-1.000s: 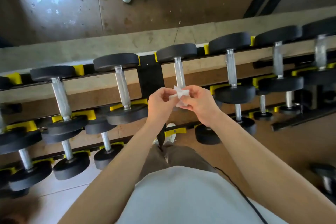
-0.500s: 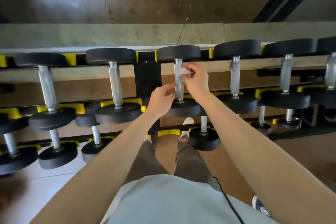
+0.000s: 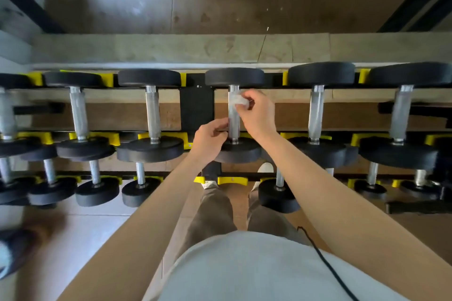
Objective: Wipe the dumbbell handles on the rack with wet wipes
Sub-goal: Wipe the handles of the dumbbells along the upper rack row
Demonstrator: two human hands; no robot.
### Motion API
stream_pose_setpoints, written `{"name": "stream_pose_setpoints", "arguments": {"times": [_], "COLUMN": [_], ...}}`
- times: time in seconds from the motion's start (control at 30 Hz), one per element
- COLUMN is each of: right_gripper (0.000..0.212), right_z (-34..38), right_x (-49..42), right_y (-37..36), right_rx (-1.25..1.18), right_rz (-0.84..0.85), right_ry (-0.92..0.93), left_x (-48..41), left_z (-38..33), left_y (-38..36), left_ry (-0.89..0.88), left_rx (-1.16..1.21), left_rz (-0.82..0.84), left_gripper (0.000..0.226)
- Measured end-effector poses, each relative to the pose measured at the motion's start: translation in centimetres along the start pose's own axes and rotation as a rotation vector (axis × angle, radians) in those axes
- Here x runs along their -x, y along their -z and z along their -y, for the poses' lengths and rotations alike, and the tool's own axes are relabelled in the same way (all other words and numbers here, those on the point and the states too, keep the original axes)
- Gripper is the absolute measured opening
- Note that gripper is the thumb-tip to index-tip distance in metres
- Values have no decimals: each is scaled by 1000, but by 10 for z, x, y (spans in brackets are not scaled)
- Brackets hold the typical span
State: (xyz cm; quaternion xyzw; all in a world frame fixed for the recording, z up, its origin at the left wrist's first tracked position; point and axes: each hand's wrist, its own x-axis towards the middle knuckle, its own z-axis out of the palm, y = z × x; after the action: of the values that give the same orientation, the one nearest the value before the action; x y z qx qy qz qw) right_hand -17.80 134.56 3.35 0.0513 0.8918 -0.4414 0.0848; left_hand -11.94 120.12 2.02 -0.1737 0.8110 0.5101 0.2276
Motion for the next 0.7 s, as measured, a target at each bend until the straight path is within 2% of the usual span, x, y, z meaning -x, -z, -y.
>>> {"name": "stream_pose_setpoints", "arguments": {"times": [0.13, 0.23, 0.33, 0.43, 0.53, 0.63, 0.7], "right_gripper": [16, 21, 36, 41, 37, 46, 51], "right_z": [-14, -21, -18, -15, -20, -20, -19], "right_x": [24, 34, 35, 34, 33, 35, 37], "right_y": [-10, -4, 8, 16, 13, 9, 6], "right_rx": [66, 54, -234, -393, -287, -203, -186], "right_rz": [216, 355, 339, 303, 243, 258, 262], "right_ry": [-26, -123, -289, -333, -278, -275, -264], "left_x": [5, 7, 6, 1, -8, -22, -31], "left_z": [-10, -11, -9, -14, -20, -34, -41], "left_y": [-1, -2, -4, -1, 7, 18, 18], "left_ry": [-51, -206, -337, -311, -248, -119, -83], "left_rx": [-38, -134, -291, -377, -318, -173, -157], "left_rz": [-68, -77, -30, -81, -161, -362, -429], "left_gripper": [39, 46, 35, 25, 19, 20, 19]}}
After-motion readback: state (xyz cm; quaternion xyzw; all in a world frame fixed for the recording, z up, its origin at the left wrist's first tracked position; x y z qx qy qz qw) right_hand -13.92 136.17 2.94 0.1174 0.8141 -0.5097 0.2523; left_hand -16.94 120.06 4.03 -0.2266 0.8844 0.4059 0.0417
